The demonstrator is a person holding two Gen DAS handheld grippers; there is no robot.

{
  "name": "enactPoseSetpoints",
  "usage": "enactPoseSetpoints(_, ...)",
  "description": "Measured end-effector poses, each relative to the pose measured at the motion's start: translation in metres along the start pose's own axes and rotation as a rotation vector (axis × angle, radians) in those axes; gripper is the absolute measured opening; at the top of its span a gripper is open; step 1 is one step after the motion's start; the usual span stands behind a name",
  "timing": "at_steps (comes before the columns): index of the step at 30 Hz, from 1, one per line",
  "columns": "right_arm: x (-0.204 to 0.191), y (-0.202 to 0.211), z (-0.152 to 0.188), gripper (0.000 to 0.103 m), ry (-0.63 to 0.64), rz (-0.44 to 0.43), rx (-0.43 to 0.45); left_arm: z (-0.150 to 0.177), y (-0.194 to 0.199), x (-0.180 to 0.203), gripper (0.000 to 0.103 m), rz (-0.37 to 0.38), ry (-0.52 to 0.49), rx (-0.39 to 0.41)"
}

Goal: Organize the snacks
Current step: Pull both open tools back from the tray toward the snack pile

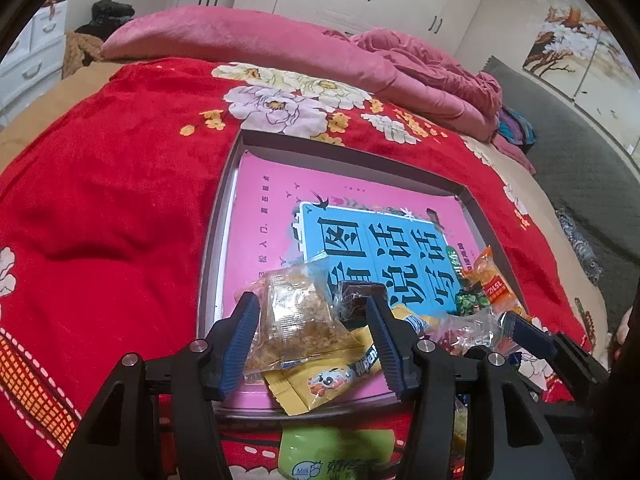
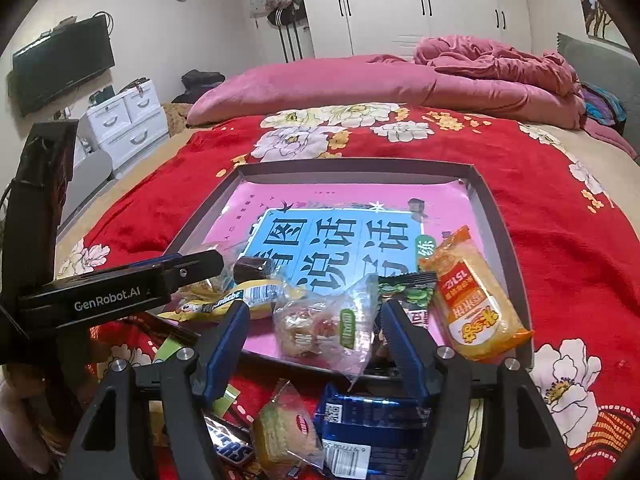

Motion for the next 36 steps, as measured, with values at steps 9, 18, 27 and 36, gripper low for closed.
enactPoseSetpoints(9,0.019,0.005,0.007,0.068,-0.018,0.063,-0.022,-0.001,0.004,0.001,0.067,-0.007,-0.020,0.010)
enactPoseSetpoints(18,0.035,-0.003,0.014,0.068,-0.045,0.112,-0.059,-0.002,0.004,0.000,0.069,-0.011,-0.021,0.010)
enactPoseSetpoints(27,0.024,-0.006,0.012,0.068,-0.009,0.108,-0.050,-0.001,0.006,0.004,0.072,-0.017,-0.044,0.015)
enactPoseSetpoints(36,0.005,-0.007,0.009,0.068,0.062,0.111,-0.031,-0.002,0.012,0.003,0.072,-0.021,-0.046,0.027)
Point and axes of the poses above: each gripper's, at about its wrist camera, not at the fingertips, and y roughly against the way its jaws point, x to its right, z to its underside, the point moved 9 cm from there along -y, roughly the way its jaws point, and after that the axes turned 5 degrees about z, right-handed, at the moved point
